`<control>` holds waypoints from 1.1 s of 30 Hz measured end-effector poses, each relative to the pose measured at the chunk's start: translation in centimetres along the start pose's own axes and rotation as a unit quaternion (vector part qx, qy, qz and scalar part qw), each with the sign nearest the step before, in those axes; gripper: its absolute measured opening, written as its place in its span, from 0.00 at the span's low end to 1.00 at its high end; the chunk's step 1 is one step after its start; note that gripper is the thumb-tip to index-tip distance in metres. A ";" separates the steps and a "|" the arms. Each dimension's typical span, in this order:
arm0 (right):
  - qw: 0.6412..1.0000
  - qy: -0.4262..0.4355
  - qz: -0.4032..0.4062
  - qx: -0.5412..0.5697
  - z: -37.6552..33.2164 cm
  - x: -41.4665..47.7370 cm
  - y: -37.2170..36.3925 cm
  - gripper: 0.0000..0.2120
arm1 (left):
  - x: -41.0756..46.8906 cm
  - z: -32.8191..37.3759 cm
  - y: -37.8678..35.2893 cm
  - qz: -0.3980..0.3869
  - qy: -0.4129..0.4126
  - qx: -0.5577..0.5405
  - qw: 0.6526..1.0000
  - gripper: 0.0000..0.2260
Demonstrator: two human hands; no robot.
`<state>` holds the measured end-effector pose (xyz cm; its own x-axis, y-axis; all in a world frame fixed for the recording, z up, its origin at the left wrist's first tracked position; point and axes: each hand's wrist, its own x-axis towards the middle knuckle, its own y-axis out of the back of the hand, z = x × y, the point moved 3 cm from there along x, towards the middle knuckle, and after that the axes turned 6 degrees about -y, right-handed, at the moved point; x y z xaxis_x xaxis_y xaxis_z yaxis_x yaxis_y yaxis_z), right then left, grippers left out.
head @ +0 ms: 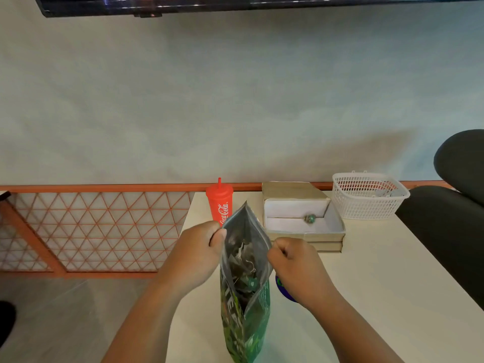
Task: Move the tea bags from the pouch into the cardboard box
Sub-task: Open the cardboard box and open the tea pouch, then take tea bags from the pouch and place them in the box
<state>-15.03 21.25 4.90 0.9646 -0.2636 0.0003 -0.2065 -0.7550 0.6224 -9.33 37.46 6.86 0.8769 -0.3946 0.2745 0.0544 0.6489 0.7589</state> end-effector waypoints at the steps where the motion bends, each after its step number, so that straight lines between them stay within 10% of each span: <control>1: 1.000 -0.006 0.011 -0.011 0.2 0.1 0.3 0.19 | 0.3 -0.2 0.3 0.006 -0.004 0.020 1.000 0.16; 6: 0.999 0.000 0.026 -0.040 0.1 -0.5 0.9 0.05 | 1.6 0.6 1.4 0.012 -0.042 0.090 0.995 0.17; 17: 0.872 0.241 -0.117 -0.409 0.6 -0.8 -3.3 0.20 | 3.8 1.2 0.5 -0.007 -0.123 0.283 0.951 0.09; 29: 0.858 0.165 -0.074 -0.481 2.6 1.0 -6.2 0.17 | -2.0 0.4 -1.8 -0.092 -0.084 0.222 0.967 0.06; 33: 0.831 0.148 -0.109 -0.526 2.8 0.8 -6.7 0.20 | -2.0 -0.9 -2.7 -0.082 -0.090 0.273 0.954 0.21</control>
<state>-13.33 24.40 -1.48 0.9905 0.0866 -0.1066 0.0856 0.2176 0.9723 -10.80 37.10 3.75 0.7789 -0.5993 0.1849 -0.1157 0.1524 0.9815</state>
